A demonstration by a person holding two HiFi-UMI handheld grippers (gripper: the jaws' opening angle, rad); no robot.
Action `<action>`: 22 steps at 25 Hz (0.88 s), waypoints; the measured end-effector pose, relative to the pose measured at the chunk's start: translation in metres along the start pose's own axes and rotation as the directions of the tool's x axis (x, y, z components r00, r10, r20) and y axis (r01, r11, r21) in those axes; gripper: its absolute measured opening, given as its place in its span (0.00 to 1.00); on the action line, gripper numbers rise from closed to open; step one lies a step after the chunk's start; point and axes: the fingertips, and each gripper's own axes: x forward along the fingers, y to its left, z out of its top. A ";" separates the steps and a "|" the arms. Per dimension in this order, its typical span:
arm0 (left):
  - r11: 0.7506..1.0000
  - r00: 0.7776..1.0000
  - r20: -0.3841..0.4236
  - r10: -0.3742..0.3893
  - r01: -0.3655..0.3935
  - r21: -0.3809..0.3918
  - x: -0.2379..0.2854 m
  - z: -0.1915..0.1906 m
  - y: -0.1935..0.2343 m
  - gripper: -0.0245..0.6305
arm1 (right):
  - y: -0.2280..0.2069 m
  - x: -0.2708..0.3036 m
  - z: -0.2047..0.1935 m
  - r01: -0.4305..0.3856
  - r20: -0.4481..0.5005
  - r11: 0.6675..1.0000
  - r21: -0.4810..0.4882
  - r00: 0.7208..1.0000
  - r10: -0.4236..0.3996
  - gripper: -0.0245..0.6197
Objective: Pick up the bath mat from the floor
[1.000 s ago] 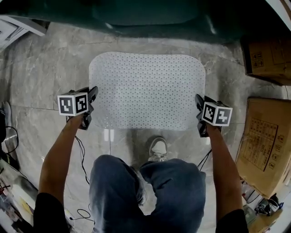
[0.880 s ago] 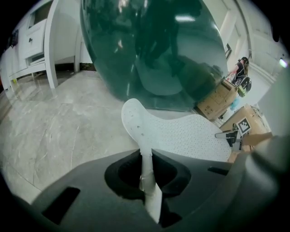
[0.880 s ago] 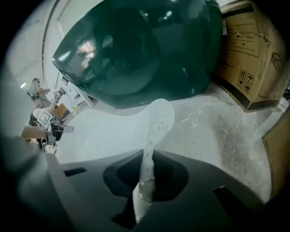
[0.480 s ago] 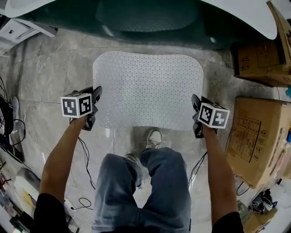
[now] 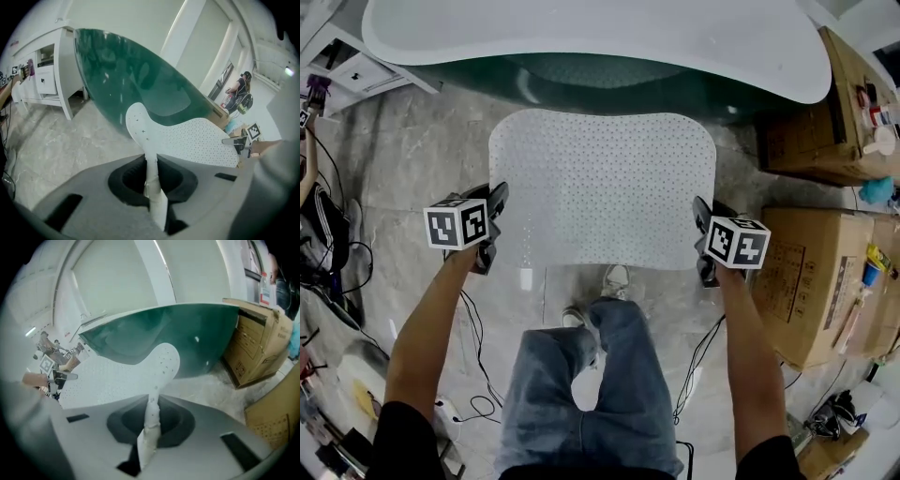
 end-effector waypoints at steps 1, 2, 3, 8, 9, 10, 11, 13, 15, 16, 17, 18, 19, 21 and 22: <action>1.000 1.000 0.008 -0.001 0.001 0.001 -0.010 0.007 -0.005 0.09 | 0.003 -0.010 0.007 0.001 0.004 1.000 -0.006 1.000 -0.001 0.08; 1.000 1.000 0.016 -0.003 0.003 0.001 -0.021 0.014 -0.009 0.09 | 0.007 -0.020 0.014 0.002 0.009 1.000 -0.011 1.000 -0.001 0.08; 1.000 1.000 0.026 -0.005 0.005 -0.001 -0.032 0.021 -0.013 0.09 | 0.011 -0.030 0.021 0.002 0.015 1.000 -0.014 1.000 -0.002 0.08; 1.000 0.998 0.069 0.000 0.000 0.002 -0.086 0.053 -0.032 0.09 | 0.034 -0.080 0.055 0.002 0.049 1.000 -0.018 0.999 -0.001 0.08; 1.000 0.997 0.077 0.002 -0.002 0.007 -0.097 0.059 -0.035 0.09 | 0.039 -0.090 0.062 0.002 0.059 1.000 -0.021 0.998 -0.001 0.08; 1.000 0.996 0.087 0.004 -0.005 0.010 -0.109 0.065 -0.039 0.09 | 0.044 -0.100 0.070 0.001 0.071 1.000 -0.022 0.997 0.000 0.08; 1.000 0.995 0.099 0.007 -0.008 0.011 -0.120 0.072 -0.042 0.09 | 0.049 -0.111 0.078 0.000 0.084 1.000 -0.024 0.996 0.002 0.08; 1.000 0.993 0.120 0.012 -0.014 0.012 -0.145 0.084 -0.049 0.09 | 0.059 -0.132 0.092 -0.002 0.105 1.000 -0.027 0.994 0.005 0.08; 1.000 0.990 0.138 0.016 -0.020 0.022 -0.169 0.095 -0.058 0.09 | 0.068 -0.154 0.105 0.000 0.125 0.999 -0.035 0.992 0.005 0.07; 0.999 0.989 0.148 0.019 -0.024 0.029 -0.180 0.101 -0.062 0.09 | 0.073 -0.165 0.112 0.001 0.138 0.999 -0.039 0.990 0.004 0.08; 0.999 0.987 0.159 0.022 -0.028 0.035 -0.191 0.107 -0.066 0.09 | 0.077 -0.176 0.119 0.002 0.151 0.999 -0.041 0.989 0.004 0.08; 0.999 0.985 0.172 0.024 -0.031 0.039 -0.201 0.113 -0.071 0.09 | 0.081 -0.187 0.126 0.004 0.165 0.999 -0.044 0.986 0.003 0.07; 0.999 0.983 0.185 0.024 -0.032 0.043 -0.212 0.120 -0.075 0.09 | 0.084 -0.198 0.132 0.006 0.179 0.999 -0.046 0.984 0.002 0.08; 0.998 0.977 0.213 0.017 -0.029 0.051 -0.230 0.137 -0.086 0.09 | 0.091 -0.221 0.147 0.013 0.212 0.999 -0.045 0.977 -0.003 0.07; 0.998 0.974 0.228 0.011 -0.024 0.054 -0.240 0.145 -0.092 0.09 | 0.094 -0.233 0.153 0.017 0.228 0.999 -0.045 0.974 -0.007 0.07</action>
